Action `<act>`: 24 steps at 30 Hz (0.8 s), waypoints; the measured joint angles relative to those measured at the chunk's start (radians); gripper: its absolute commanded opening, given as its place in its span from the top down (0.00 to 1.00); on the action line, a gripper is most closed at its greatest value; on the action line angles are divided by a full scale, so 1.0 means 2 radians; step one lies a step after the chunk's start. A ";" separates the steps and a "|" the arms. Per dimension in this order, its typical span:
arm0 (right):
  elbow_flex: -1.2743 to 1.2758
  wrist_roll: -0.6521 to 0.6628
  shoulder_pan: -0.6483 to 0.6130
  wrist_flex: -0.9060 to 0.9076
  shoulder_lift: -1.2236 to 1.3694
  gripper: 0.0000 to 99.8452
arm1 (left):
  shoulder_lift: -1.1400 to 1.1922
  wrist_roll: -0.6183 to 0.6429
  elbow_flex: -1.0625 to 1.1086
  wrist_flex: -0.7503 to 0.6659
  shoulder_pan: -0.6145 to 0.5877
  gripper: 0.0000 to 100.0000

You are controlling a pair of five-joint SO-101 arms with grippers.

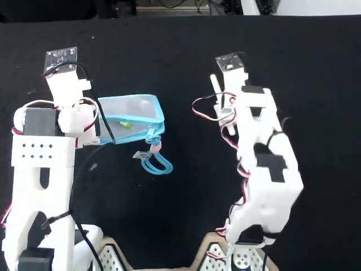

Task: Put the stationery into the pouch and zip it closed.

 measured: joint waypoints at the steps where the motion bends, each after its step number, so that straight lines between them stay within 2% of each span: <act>1: -0.006 0.000 0.002 0.000 0.012 0.99 | 0.000 0.000 0.000 0.000 0.000 0.97; 3: -0.018 0.001 0.003 0.000 0.025 0.97 | 0.000 0.000 0.000 0.000 0.000 0.97; 7: -0.027 0.001 0.006 0.006 0.026 0.99 | 0.000 0.000 0.000 0.000 0.000 0.97; 14: -0.021 0.001 0.006 0.101 -0.023 0.99 | 0.000 0.000 0.000 0.000 0.000 0.97; 24: 0.187 0.001 -0.015 0.116 -0.262 0.99 | 0.000 0.000 0.000 0.000 0.000 0.97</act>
